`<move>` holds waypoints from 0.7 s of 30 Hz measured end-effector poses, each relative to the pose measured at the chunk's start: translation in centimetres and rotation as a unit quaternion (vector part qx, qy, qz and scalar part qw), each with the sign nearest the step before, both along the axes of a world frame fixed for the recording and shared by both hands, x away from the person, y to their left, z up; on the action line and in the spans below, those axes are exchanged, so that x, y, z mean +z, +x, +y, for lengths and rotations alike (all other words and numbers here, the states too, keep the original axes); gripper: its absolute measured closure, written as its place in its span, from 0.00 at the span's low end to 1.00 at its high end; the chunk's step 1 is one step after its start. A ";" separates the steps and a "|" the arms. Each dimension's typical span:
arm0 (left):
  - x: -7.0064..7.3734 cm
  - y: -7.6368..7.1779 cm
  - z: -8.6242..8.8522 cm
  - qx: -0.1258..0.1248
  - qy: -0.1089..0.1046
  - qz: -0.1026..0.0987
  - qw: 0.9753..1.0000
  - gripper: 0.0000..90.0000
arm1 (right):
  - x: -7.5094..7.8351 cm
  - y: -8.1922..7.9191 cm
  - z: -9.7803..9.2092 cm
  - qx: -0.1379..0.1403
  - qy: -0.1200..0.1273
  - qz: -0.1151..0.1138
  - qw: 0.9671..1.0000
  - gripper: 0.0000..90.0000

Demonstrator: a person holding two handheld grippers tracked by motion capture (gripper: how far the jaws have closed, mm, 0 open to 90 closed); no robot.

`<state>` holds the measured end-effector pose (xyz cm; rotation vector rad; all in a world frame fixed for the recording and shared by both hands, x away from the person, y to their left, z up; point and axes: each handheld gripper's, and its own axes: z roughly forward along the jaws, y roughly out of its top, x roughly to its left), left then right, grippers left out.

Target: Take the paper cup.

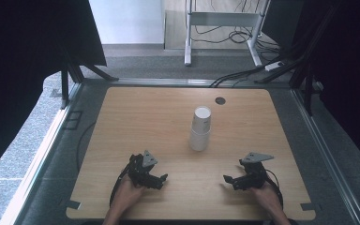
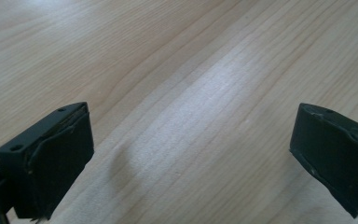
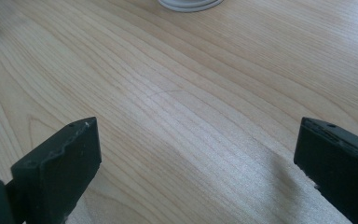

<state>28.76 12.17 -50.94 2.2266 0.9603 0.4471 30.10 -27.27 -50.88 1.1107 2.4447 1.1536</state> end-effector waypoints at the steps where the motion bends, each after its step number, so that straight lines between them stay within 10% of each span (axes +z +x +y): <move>1: -0.1 0.0 0.0 -0.002 0.002 -0.002 1.000 0.00 | 0.0 0.0 0.0 -0.001 0.001 0.001 1.000 0.01; 21: 0.1 0.0 -0.1 -0.001 -0.013 0.008 1.000 0.00 | 0.4 -0.1 0.1 0.006 0.003 0.002 1.000 0.00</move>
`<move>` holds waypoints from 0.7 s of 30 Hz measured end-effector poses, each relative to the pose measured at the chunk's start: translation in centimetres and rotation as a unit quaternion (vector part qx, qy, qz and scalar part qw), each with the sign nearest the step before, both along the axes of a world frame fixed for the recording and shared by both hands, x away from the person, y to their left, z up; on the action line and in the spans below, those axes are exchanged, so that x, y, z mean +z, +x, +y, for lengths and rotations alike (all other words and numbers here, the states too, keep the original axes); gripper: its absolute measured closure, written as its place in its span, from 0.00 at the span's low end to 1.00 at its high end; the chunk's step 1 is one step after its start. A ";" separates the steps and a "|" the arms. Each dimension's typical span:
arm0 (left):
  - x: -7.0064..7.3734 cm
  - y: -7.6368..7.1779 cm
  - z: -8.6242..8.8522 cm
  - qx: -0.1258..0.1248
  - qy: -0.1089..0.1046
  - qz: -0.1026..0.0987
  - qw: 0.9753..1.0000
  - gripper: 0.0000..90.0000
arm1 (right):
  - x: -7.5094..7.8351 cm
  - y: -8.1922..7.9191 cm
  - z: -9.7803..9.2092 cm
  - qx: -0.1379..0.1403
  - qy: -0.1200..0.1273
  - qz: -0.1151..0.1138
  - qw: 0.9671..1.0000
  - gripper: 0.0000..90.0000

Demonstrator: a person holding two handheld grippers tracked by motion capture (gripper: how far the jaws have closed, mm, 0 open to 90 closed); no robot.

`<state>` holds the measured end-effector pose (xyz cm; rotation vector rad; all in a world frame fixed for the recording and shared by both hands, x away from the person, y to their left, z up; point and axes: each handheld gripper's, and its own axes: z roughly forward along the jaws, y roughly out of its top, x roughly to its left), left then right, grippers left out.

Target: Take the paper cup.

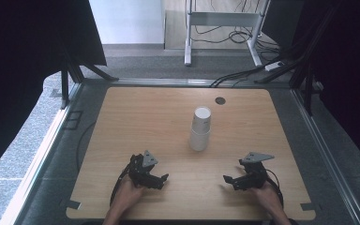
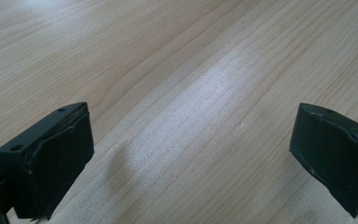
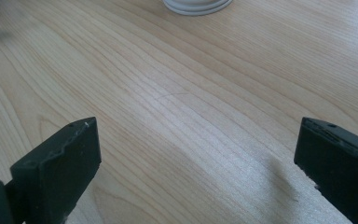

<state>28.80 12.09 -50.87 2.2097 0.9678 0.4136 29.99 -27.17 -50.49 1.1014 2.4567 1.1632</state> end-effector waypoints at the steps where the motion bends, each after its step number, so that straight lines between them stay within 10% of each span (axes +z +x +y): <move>1: 0.0 0.0 0.0 0.002 -0.001 0.003 1.000 0.00 | 0.0 0.0 0.0 0.000 0.000 0.000 1.000 0.00; 21: 1.3 0.5 0.0 -0.001 -0.015 0.014 1.000 0.00 | 1.5 0.4 0.4 0.013 -0.002 0.000 1.000 0.01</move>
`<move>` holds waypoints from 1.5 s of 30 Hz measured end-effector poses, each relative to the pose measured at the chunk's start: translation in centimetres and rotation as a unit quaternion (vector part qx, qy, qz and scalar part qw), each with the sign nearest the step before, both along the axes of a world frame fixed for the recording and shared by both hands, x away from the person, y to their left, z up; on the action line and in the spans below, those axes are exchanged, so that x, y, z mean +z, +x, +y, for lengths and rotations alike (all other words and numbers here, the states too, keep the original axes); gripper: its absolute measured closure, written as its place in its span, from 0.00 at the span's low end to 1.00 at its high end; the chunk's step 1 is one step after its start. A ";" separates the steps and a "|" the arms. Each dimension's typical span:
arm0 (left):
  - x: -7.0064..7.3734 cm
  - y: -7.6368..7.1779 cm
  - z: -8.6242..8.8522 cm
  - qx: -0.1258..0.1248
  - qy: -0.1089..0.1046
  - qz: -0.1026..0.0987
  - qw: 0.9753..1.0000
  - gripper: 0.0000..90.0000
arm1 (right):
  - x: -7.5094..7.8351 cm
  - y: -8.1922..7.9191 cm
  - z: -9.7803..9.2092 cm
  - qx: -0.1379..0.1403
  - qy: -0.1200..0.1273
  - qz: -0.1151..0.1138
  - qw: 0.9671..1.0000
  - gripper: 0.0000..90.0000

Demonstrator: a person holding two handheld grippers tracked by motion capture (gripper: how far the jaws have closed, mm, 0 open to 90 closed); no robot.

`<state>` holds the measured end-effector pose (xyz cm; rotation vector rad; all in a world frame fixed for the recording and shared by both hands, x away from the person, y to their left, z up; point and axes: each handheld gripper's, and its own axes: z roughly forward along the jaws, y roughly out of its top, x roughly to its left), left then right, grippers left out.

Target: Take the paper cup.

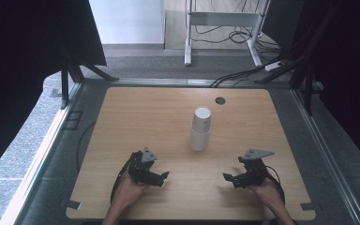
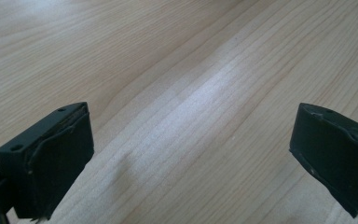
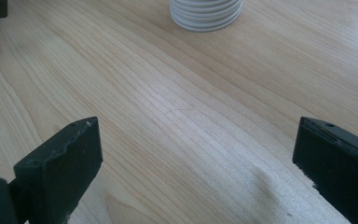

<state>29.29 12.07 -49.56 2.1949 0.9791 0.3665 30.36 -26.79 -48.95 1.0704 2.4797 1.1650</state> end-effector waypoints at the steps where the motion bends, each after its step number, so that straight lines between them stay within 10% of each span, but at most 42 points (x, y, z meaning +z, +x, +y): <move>1: 0.1 0.0 0.0 -0.002 -0.002 0.000 1.000 0.00 | 0.1 0.0 0.0 0.001 0.000 0.001 1.000 0.01; 45: 2.9 4.0 -2.6 -0.057 -0.035 -0.017 0.998 0.00 | 4.4 2.6 1.2 0.027 0.019 -0.017 0.999 0.00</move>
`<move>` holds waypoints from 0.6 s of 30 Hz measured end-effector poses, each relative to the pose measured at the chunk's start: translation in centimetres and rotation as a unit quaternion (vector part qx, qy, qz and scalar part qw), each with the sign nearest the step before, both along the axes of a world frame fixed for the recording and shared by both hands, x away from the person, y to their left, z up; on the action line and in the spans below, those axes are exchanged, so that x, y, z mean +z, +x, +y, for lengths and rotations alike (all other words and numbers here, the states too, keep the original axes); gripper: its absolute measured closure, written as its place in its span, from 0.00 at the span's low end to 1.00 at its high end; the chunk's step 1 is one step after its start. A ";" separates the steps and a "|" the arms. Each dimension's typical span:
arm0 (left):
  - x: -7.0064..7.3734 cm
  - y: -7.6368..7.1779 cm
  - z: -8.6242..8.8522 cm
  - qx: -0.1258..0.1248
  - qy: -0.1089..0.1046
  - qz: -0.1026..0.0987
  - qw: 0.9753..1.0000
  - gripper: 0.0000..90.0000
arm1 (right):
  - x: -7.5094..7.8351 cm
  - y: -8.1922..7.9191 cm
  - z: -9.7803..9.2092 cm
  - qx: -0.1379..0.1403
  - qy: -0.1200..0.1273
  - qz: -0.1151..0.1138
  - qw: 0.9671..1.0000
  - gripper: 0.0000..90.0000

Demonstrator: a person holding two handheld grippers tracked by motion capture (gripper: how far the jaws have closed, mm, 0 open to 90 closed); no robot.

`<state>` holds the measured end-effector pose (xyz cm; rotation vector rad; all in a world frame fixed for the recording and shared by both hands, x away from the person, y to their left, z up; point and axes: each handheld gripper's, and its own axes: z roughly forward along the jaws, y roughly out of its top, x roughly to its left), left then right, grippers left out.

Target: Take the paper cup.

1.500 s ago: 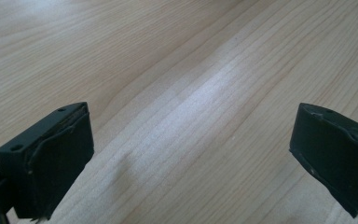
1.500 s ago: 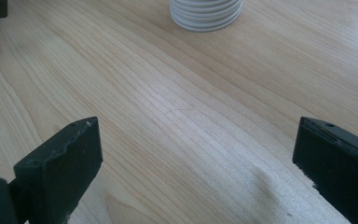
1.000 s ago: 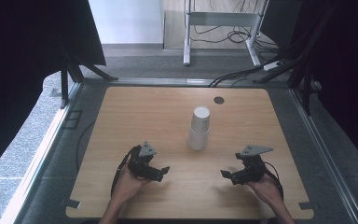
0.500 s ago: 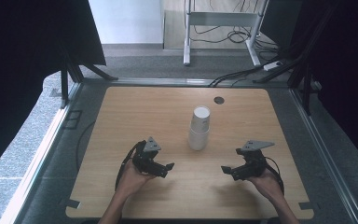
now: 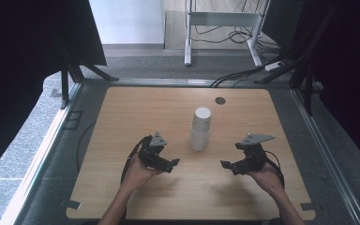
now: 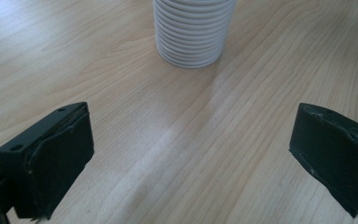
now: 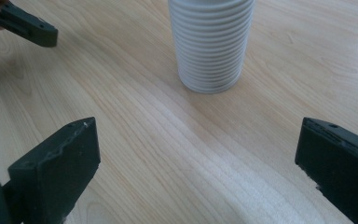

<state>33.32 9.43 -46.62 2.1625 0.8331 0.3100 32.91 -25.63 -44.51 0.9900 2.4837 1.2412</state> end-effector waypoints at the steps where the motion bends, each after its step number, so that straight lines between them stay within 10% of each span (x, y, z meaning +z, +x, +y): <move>1: 0.0 0.1 -0.1 -0.002 0.001 -0.001 1.000 0.00 | 0.1 0.1 0.1 0.000 0.000 -0.001 1.000 0.00; 18: 0.4 2.2 -2.1 -0.014 0.001 -0.014 1.000 0.00 | 1.5 1.3 1.1 0.018 0.010 -0.001 1.000 0.00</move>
